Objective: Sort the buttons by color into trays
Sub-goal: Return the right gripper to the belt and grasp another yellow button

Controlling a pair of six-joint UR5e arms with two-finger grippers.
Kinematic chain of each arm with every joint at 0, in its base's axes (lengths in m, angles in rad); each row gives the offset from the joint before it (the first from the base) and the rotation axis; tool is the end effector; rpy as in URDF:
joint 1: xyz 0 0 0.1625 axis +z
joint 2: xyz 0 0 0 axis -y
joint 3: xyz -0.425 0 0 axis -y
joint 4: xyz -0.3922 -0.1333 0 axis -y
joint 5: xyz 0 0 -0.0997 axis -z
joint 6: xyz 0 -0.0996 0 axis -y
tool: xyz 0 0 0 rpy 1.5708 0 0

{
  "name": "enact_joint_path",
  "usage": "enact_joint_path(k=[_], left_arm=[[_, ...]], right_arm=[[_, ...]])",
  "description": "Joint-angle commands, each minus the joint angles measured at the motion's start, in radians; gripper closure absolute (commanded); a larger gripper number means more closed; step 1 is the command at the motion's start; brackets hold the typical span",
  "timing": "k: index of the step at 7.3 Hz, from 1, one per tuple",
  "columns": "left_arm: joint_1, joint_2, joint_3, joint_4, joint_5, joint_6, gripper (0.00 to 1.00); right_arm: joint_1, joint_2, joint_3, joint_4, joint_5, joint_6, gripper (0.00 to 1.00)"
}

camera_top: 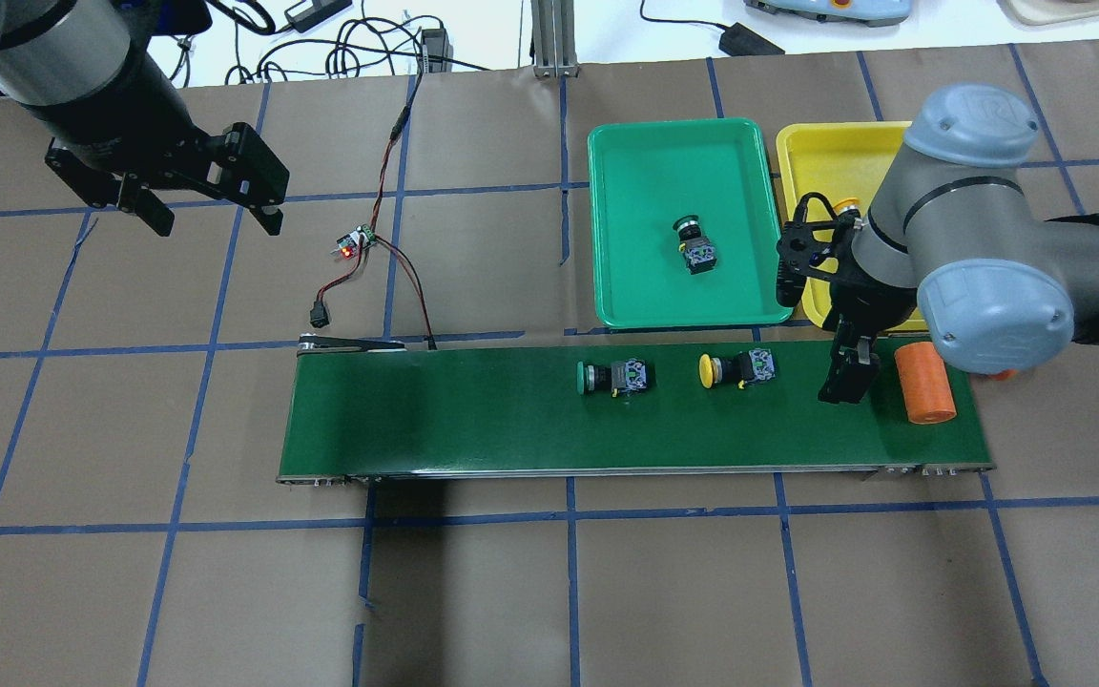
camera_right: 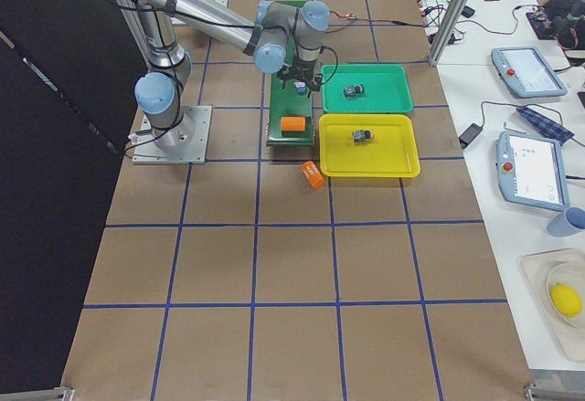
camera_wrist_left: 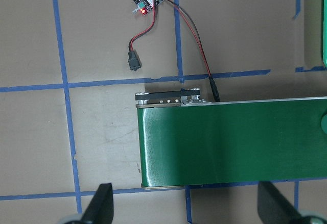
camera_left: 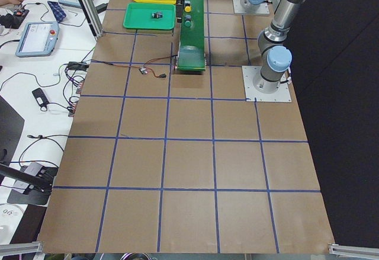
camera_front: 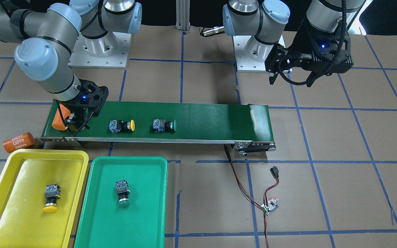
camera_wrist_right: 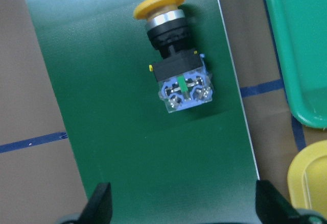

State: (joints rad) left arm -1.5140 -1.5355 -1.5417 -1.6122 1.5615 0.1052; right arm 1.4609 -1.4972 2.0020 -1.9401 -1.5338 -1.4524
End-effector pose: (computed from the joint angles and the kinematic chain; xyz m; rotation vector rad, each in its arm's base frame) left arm -0.1069 -0.4852 0.5152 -0.0760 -3.1330 0.0371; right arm 0.0857 -0.4721 0.2846 -1.8742 2.3657 0.1061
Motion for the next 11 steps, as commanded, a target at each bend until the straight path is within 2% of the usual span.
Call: enact_joint_path(k=[1,2,3,6,7,8,9,10,11], left_arm=[[0.0,0.0,0.0,0.0,0.0,0.001,0.0],[0.0,0.0,0.0,0.0,0.0,0.001,0.0],[0.0,0.0,0.0,0.0,-0.001,0.001,0.0],[0.0,0.0,0.0,0.0,0.0,0.001,0.0],[0.0,0.0,0.0,0.0,0.0,0.002,0.0],[0.0,0.0,0.0,0.0,0.0,0.001,0.0],[0.0,0.0,0.0,0.0,0.0,0.002,0.0],[0.0,0.0,0.0,0.0,-0.001,0.002,0.0],[0.0,0.0,0.0,0.0,0.0,0.002,0.0]], right_arm=[[0.006,0.029,0.009,-0.072,0.027,-0.101,0.0],[0.033,0.038,0.011,-0.138,0.023,-0.099,0.0],[0.067,0.041,0.024,-0.196,0.011,-0.095,0.04],[0.075,0.057,0.093,-0.309,0.011,-0.121,0.08],[0.072,0.058,0.113,-0.327,0.006,-0.144,0.19],[0.072,0.057,0.127,-0.335,-0.04,-0.173,0.5],[0.072,0.051,0.13,-0.335,-0.054,-0.177,0.75],[0.072,0.048,0.127,-0.335,-0.068,-0.177,0.81],[0.072,0.048,0.123,-0.335,-0.087,-0.178,0.94]])
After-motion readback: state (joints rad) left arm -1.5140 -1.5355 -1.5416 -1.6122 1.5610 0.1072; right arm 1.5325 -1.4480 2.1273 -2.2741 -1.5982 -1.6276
